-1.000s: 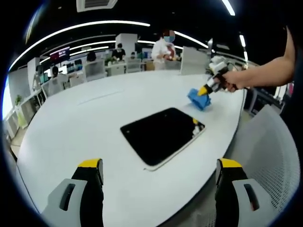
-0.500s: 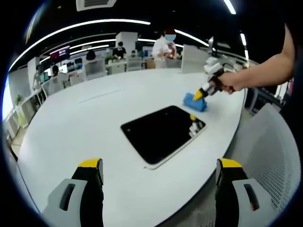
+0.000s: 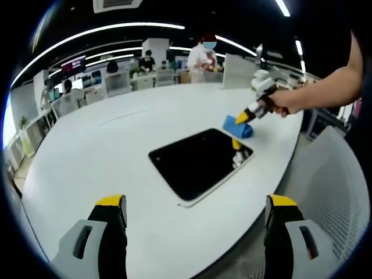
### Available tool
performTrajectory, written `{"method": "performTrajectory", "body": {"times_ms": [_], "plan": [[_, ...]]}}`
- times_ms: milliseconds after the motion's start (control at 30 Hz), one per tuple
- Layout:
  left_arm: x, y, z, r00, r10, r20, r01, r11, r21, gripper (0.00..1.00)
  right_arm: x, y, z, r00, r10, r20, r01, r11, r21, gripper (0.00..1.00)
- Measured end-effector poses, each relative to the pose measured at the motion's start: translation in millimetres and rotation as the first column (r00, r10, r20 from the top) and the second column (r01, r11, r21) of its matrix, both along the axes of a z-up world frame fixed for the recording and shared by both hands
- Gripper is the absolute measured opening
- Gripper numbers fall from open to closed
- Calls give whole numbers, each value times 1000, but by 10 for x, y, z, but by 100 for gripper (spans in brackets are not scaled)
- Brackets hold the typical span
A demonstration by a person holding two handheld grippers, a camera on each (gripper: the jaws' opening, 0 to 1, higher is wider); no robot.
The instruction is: Wipe the mirror surface with the cleaning cloth until all visible marks leave the cleaned area.
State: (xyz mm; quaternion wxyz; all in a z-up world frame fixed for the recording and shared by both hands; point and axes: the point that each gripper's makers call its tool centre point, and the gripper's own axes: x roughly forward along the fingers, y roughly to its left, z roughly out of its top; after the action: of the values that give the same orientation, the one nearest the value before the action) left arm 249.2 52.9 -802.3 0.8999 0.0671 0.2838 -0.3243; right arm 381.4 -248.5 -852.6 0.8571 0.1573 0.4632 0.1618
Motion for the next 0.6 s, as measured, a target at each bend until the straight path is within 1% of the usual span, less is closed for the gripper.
{"method": "performTrajectory", "body": {"times_ms": [67, 100, 133, 167, 200, 233, 267, 300, 333, 400, 433, 467, 500, 533, 567, 600], "plan": [[4, 5, 2, 1000, 1, 2, 0, 1000, -3, 100, -13, -47, 89, 999, 5, 37, -4, 1000, -7, 13], [8, 12, 5, 1000, 2, 6, -2, 1000, -4, 100, -15, -46, 171, 997, 23, 80, -23, 1000, -4, 13], [15, 28, -1, 1000, 8, 4, -8, 1000, -4, 100, -24, -59, 209, 994, 36, 101, -34, 999, -14, 14], [15, 33, -5, 1000, 11, 0, -11, 1000, -8, 100, -32, -81, 242, 991, 48, 121, -45, 999, -29, 15], [14, 30, -6, 1000, 9, -2, -9, 1000, -12, 100, -38, -113, 295, 984, 74, 162, -66, 996, -57, 17], [10, 26, -6, 1000, 7, -1, -7, 1000, -13, 100, -38, -132, 313, 980, 91, 180, -80, 994, -69, 19], [-7, 9, 3, 1000, 2, 1, -2, 1000, -17, 100, -61, -141, 343, 975, 109, 192, -96, 993, -73, 20], [-24, 1, 7, 1000, -3, 5, 3, 1000, -19, 100, -124, -147, 399, 975, 110, 192, -96, 992, -77, 22], [-43, -2, -1, 1000, -8, 3, 8, 1000, -15, 100, -168, -185, 460, 972, 114, 205, -99, 992, -84, 24], [-67, -21, -8, 1000, -22, 0, 22, 1000, -3, 100, -202, -270, 581, 960, 123, 252, -103, 991, -90, 28], [-78, -35, -7, 1000, -30, 0, 30, 1000, -4, 100, -218, -316, 626, 954, 129, 269, -105, 989, -103, 31], [-94, -46, -15, 999, -37, -4, 37, 999, -8, 100, -226, -361, 678, 945, 141, 296, -109, 987, -119, 32], [-136, -51, -44, 999, -49, -10, 49, 999, -5, 100, -248, -448, 712, 938, 152, 311, -110, 983, -148, 33], [-173, -40, -71, 998, -57, -15, 57, 998, 8, 100, -286, -496, 726, 939, 156, 305, -112, 981, -158, 35], [-206, 28, -117, 998, -56, -22, 57, 997, 49, 100, -336, -554, 756, 939, 156, 306, -112, 981, -156, 35], [-197, 52, -125, 999, -42, -23, 43, 998, 47, 100, -366, -590, 784, 936, 158, 316, -114, 982, -154, 36]]}}
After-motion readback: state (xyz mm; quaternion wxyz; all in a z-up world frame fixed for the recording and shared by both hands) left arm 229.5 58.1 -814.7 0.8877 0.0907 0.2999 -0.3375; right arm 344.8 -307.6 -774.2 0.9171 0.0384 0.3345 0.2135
